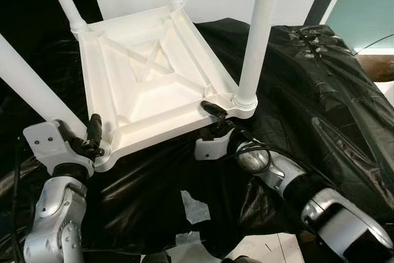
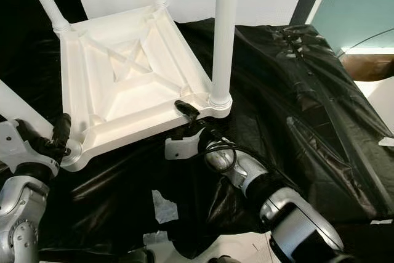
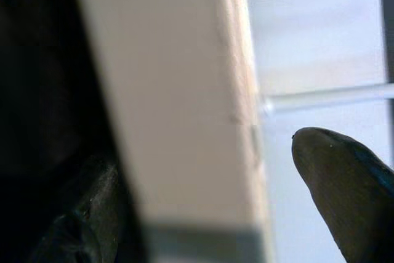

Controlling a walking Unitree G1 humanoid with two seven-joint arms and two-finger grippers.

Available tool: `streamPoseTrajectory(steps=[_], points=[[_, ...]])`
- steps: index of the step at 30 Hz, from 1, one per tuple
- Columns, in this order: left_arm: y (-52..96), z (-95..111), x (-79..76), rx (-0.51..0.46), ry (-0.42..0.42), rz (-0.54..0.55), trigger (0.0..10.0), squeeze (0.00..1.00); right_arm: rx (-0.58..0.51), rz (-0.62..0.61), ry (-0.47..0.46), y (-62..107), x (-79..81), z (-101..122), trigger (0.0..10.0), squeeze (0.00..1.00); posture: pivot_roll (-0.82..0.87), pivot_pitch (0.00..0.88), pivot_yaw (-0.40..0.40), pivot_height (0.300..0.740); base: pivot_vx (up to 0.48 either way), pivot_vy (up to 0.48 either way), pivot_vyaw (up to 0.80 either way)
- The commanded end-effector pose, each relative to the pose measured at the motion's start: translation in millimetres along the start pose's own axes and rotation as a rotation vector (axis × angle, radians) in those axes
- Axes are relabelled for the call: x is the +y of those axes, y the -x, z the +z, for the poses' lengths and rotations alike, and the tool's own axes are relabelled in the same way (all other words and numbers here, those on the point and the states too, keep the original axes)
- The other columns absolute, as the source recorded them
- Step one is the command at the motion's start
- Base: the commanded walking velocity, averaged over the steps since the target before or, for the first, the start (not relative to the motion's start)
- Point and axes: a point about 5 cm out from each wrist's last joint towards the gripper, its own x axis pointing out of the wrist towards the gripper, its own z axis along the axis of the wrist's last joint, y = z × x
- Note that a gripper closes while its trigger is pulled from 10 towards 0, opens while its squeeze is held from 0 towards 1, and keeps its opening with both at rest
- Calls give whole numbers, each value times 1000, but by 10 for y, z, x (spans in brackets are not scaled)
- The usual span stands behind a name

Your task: Building children table

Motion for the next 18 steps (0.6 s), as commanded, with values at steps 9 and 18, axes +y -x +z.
streamPoseTrajectory(steps=[9,18], points=[[11,53,-271,-26,92,-204,10000,0,37,-42,86,-101,18,-38,10000,0,162,90,-57,740,0,0,0],[19,92,-300,-31,93,-219,10000,0,85,-125,52,-204,-2,1,0,0,173,82,-60,740,0,0,0]])
